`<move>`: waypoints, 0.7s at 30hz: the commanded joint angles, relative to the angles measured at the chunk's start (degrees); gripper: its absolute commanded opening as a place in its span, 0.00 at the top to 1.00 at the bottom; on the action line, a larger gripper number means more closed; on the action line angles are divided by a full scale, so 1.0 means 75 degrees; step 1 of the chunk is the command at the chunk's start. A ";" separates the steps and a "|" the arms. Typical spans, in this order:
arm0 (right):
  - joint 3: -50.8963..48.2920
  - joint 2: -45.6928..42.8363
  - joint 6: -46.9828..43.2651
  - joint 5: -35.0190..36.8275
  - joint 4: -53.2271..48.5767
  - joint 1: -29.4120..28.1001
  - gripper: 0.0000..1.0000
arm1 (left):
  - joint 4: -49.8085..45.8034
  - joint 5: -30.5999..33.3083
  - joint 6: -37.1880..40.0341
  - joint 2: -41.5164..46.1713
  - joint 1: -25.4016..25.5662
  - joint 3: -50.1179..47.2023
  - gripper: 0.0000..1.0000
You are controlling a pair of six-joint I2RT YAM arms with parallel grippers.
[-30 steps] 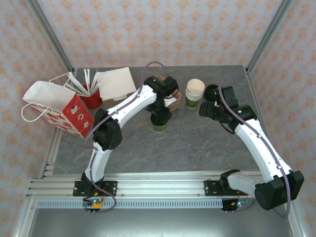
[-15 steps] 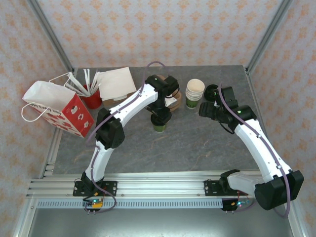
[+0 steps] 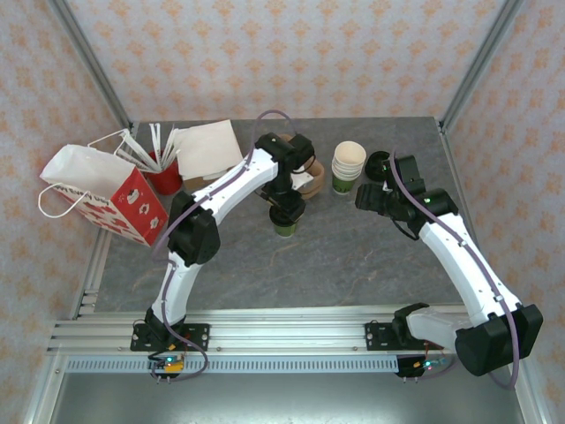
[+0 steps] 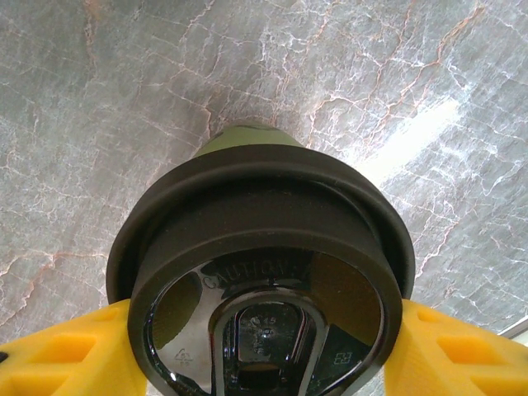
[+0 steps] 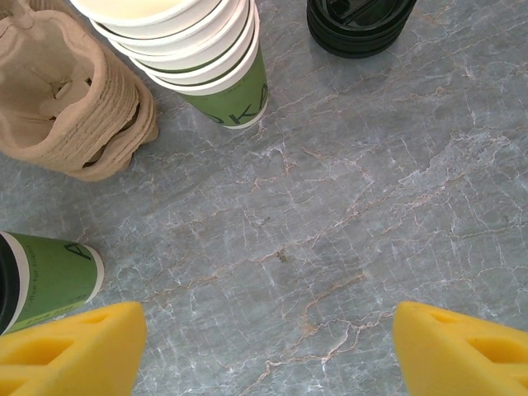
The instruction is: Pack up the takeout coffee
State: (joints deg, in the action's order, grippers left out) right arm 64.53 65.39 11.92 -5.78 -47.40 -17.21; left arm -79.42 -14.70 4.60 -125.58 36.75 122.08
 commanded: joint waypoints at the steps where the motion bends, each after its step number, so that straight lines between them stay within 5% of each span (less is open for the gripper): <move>1: -0.0143 -0.0073 -0.0098 0.0080 0.0120 -0.0014 0.21 | -0.0245 0.0442 0.0020 -0.0543 0.0181 -0.0595 0.42; 21: -0.0252 -0.0093 -0.0006 0.0068 0.0142 -0.0013 0.21 | -0.0750 0.0980 0.0183 -0.1481 0.0278 -0.0429 0.42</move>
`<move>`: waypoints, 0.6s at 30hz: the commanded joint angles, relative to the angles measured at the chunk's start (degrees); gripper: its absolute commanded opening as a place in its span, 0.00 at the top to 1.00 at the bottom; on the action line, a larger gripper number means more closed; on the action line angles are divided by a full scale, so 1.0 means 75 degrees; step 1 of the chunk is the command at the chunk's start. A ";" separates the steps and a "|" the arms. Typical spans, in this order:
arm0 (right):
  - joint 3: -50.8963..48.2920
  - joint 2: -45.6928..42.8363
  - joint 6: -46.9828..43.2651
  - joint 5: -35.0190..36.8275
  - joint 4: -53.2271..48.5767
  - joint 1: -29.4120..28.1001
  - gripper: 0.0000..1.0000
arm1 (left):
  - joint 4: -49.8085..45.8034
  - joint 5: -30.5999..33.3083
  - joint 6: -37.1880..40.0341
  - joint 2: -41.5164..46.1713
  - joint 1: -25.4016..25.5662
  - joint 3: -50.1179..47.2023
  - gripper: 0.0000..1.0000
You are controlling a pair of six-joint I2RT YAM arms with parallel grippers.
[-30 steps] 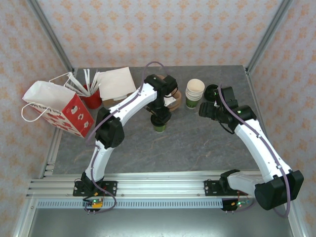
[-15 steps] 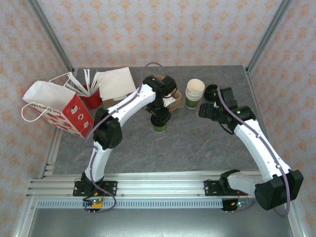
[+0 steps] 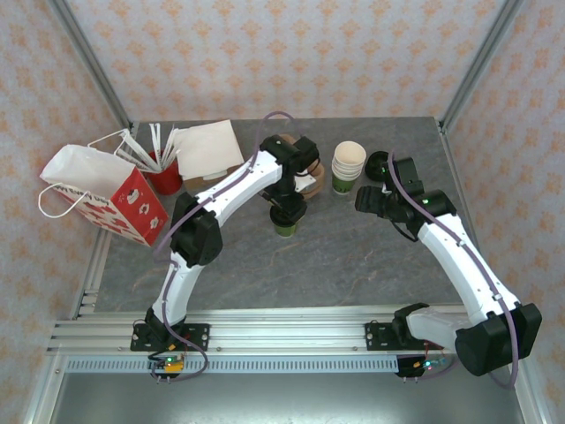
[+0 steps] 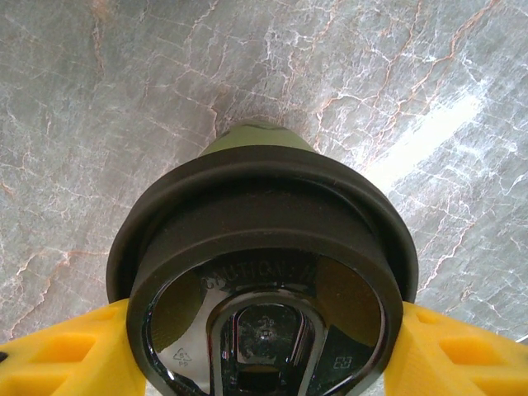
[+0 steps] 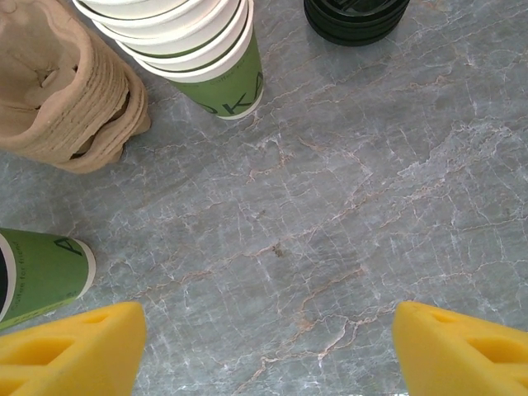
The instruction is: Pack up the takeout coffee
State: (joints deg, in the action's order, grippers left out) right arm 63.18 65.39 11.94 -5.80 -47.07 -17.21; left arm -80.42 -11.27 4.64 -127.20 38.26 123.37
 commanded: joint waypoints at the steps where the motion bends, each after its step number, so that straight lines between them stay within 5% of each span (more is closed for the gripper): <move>1: -0.0071 -0.0094 -0.0013 0.0082 0.0085 -0.0012 0.21 | -0.0599 0.0521 0.0189 -0.1284 0.0078 -0.0675 0.42; 9: -0.0028 -0.0098 0.0001 0.0036 0.0091 -0.0013 0.21 | -0.0919 0.0748 0.0235 -0.1451 0.0081 -0.0235 0.41; 18: 0.0084 -0.0158 0.0000 0.0083 -0.0065 -0.0014 0.21 | -0.0982 0.0008 0.0285 -0.0997 0.0078 0.0926 0.35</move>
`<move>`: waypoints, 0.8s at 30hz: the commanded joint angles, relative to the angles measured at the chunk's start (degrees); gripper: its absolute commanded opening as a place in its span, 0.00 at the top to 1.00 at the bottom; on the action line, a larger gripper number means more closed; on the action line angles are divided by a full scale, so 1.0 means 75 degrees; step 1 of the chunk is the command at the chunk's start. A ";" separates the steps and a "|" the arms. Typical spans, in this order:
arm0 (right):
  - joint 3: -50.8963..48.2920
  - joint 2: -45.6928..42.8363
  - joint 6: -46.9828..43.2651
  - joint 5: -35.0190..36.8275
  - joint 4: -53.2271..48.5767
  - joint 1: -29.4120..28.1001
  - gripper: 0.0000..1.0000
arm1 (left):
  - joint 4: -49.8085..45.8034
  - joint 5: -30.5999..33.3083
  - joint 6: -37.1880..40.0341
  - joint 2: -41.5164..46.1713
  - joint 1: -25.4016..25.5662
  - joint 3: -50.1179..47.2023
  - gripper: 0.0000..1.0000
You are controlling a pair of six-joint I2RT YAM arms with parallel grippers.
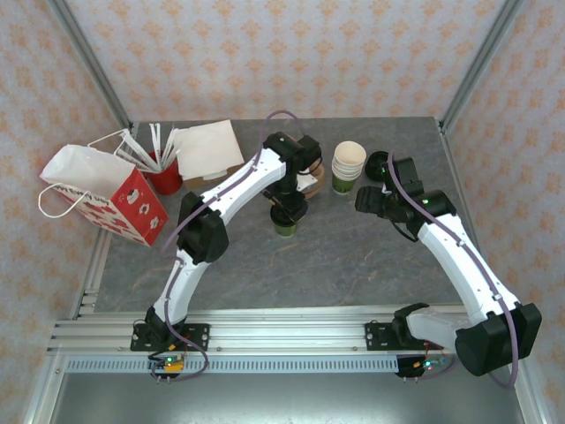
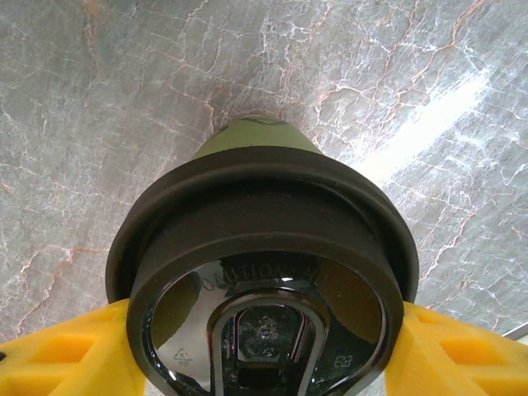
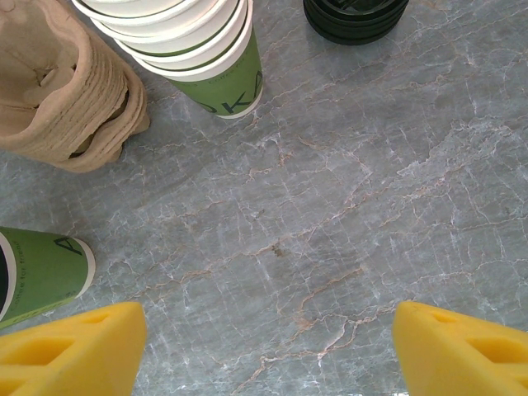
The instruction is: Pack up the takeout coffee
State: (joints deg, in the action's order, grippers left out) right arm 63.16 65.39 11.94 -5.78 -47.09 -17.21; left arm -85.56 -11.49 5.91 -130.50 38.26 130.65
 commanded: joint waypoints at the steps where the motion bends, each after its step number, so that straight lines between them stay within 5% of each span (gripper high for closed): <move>1: 0.0087 -0.0152 0.0011 0.0071 -0.0062 -0.0014 0.21 | -0.0321 -0.0019 0.0120 -0.0517 0.0082 0.0046 0.34; 24: 0.0100 -0.0146 0.0112 -0.0069 -0.0026 -0.0060 0.21 | -0.0242 -0.0373 0.0149 0.0106 0.0033 0.0287 0.26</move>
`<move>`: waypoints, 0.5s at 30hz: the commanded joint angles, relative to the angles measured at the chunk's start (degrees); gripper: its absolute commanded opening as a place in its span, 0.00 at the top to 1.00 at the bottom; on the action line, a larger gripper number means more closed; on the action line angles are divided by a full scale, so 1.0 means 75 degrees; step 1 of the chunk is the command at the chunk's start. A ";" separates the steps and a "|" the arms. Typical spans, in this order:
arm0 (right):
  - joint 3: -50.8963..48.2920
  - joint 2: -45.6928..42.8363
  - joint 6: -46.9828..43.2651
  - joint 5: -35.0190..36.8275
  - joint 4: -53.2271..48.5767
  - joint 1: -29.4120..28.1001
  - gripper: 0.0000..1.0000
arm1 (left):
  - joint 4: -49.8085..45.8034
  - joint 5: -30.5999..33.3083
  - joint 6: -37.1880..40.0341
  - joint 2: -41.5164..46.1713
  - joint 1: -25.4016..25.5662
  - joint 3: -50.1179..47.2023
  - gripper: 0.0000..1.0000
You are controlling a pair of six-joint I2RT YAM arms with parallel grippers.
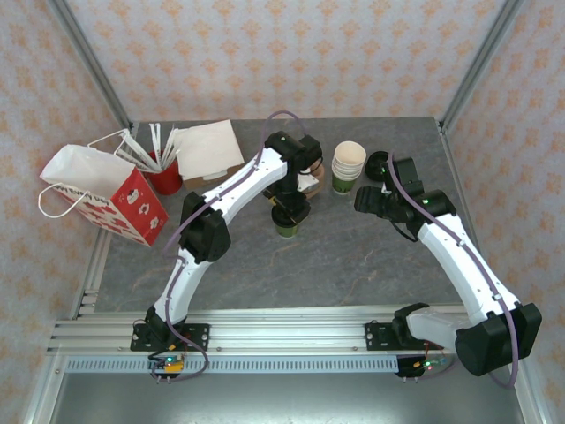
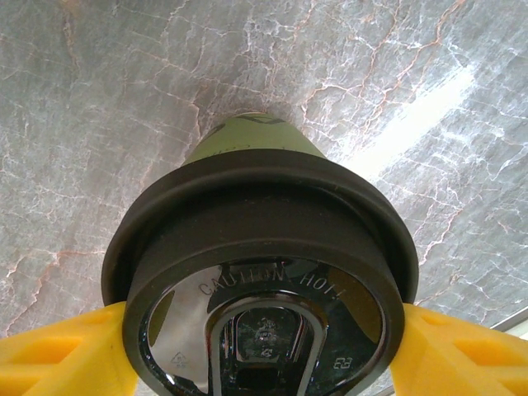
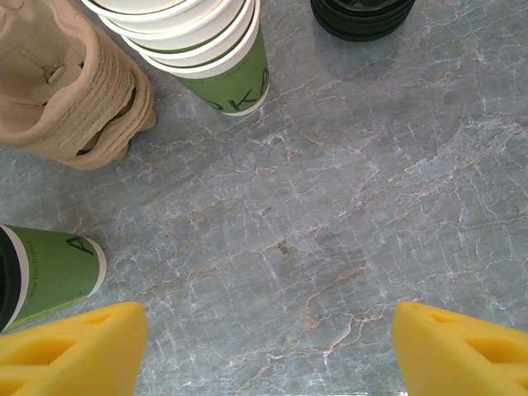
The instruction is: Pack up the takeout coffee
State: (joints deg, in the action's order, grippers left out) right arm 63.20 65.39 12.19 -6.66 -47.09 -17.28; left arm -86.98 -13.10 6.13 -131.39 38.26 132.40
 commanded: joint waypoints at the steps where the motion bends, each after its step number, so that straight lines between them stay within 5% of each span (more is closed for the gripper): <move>1: 0.0067 -0.0156 0.0080 0.0053 -0.0019 -0.0062 0.21 | -0.0030 -0.0172 0.0114 0.0266 0.0026 0.0054 0.25; 15: -0.0071 -0.0143 0.0125 0.0028 0.0036 -0.0085 0.22 | 0.0291 -0.0146 0.0056 0.0706 0.0008 -0.0306 0.19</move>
State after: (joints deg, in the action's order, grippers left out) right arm 63.18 65.39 12.40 -6.87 -47.09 -17.50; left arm -85.62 -13.69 6.11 -129.91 38.26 130.58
